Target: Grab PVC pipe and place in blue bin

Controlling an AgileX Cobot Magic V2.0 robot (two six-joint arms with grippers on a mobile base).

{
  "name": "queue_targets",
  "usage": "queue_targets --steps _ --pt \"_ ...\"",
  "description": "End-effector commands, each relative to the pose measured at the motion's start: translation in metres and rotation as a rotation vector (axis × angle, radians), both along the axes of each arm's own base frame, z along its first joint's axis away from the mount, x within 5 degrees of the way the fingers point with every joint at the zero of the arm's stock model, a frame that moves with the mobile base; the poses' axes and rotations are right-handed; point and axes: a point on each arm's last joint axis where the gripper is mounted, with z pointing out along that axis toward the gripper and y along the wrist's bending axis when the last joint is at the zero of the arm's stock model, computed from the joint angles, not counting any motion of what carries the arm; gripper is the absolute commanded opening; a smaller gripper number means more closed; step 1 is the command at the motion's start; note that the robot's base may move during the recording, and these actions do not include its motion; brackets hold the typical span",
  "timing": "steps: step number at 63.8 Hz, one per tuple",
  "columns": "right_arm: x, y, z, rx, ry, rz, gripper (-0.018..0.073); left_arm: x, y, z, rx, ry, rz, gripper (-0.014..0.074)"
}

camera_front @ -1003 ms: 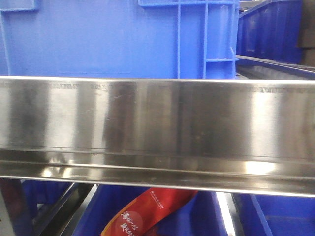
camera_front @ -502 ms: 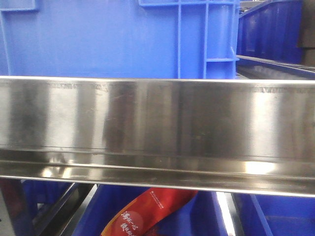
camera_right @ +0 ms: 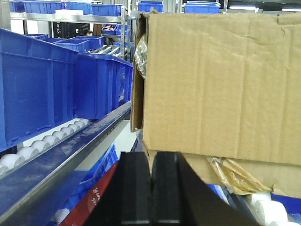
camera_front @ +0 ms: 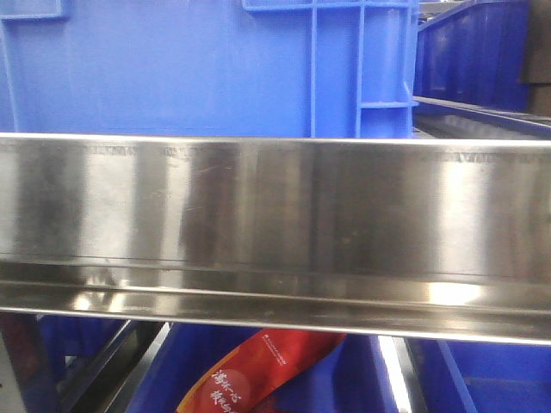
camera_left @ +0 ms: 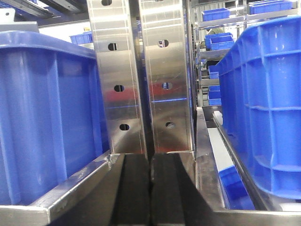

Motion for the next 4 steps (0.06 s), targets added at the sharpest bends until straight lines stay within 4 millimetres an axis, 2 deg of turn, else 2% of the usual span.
queue_targets --steps 1,4 --pt "-0.0001 -0.0002 -0.0002 -0.008 -0.003 -0.005 -0.0169 -0.0009 0.0 0.0021 -0.01 -0.024 -0.002 -0.0111" --pt "-0.0001 -0.0002 -0.0002 -0.008 -0.003 -0.005 -0.0169 -0.0009 0.0 0.0021 -0.01 -0.024 -0.002 -0.0111"
